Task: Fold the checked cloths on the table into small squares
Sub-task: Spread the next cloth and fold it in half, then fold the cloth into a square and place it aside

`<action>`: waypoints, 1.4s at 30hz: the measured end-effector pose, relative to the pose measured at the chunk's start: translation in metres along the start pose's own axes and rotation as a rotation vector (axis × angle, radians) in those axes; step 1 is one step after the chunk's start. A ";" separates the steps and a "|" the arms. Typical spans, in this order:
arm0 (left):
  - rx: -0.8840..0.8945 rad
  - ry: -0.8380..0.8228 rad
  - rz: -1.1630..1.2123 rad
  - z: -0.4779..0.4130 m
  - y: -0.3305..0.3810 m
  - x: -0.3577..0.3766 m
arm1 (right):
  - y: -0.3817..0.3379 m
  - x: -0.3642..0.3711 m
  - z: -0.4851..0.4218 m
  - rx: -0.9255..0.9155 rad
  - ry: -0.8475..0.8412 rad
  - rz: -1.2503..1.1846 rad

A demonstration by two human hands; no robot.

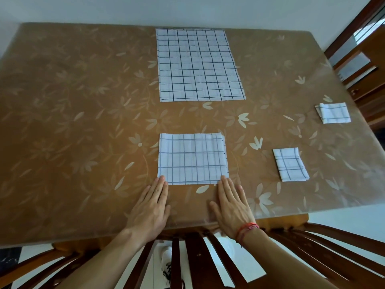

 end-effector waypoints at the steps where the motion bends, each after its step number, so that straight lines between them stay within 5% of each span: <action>1: -0.003 -0.001 0.004 0.000 0.000 0.000 | -0.001 -0.001 0.000 0.002 0.005 -0.001; 7: -0.025 0.005 0.053 -0.002 0.001 -0.005 | -0.006 -0.012 -0.005 0.051 0.082 -0.158; 10: -0.035 -0.049 0.024 -0.004 0.000 -0.008 | 0.014 0.014 -0.013 0.365 -0.239 -0.490; 12: -0.034 -0.054 0.020 -0.005 0.000 -0.008 | 0.022 0.042 -0.025 0.449 -0.375 -0.503; 14: -0.051 -0.061 0.031 -0.005 -0.001 -0.008 | 0.017 0.024 -0.045 0.582 -0.274 -0.601; 17: -0.035 -0.040 0.049 -0.004 -0.001 -0.006 | 0.003 -0.059 -0.084 0.517 0.132 -0.774; 28: -0.028 -0.044 0.161 -0.003 0.000 -0.009 | -0.005 -0.092 -0.114 0.756 -0.080 -1.250; 35: -0.022 -0.049 0.193 -0.001 0.001 -0.011 | -0.008 -0.087 -0.119 0.739 -0.149 -1.224; 42: -0.030 -0.041 0.201 -0.001 0.000 -0.011 | -0.006 -0.085 -0.123 0.595 -0.011 -0.948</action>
Point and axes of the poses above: each hand's wrist, its own z-axis away from the middle knuckle, its own x-axis out of the palm, y = z × x, the point moved 1 cm from there along -z, towards the middle knuckle, and after that the axes turned 6 degrees about x, right-handed, at the moved point
